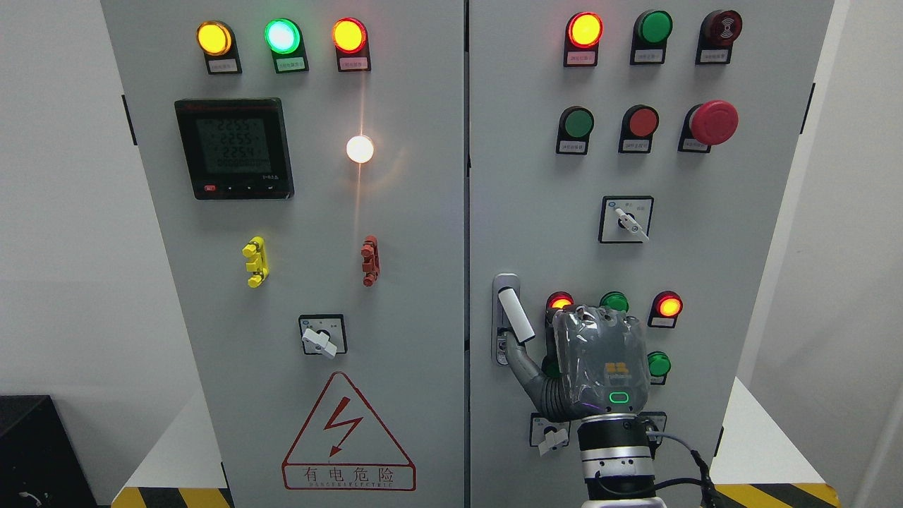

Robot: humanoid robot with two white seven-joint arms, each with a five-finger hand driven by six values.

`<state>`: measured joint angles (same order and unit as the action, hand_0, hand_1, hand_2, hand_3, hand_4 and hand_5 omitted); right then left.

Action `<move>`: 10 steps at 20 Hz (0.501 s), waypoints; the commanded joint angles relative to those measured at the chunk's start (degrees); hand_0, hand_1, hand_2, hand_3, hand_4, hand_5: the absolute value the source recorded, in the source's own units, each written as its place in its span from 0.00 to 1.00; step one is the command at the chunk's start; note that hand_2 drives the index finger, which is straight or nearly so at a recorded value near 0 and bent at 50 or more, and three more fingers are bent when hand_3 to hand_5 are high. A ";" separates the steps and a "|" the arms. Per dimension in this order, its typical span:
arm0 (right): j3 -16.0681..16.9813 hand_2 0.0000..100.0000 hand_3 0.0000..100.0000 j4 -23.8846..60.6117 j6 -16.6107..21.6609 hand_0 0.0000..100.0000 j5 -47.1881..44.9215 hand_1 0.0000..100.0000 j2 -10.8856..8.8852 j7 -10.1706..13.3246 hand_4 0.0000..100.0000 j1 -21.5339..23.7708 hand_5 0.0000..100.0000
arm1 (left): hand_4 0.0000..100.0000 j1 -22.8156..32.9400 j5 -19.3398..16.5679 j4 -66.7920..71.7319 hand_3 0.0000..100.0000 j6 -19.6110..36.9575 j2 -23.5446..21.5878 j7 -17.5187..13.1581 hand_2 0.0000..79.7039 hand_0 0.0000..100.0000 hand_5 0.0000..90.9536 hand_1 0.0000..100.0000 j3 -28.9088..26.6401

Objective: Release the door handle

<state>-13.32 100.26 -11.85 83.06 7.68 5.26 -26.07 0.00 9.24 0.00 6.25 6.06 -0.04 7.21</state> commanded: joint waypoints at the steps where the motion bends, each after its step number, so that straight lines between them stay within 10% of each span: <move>1: 0.13 0.90 1.00 0.20 0.08 0.47 0.00 0.40 -0.03 -0.07 1.00 0.05 1.00 | 0.00 -1.49 -0.01 1.67 0.00 -0.01 0.00 0.04 0.00 0.12 0.00 0.56 0.00; 10: 0.13 0.90 1.00 0.73 0.08 0.47 0.00 0.40 -0.03 0.02 1.00 0.05 1.00 | 0.00 -1.49 -0.01 1.67 0.00 -0.01 0.00 0.04 0.00 0.12 0.00 0.56 0.00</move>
<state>-13.24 100.59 -11.72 83.06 7.66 5.30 -26.01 0.00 9.24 0.00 6.25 6.06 -0.05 7.21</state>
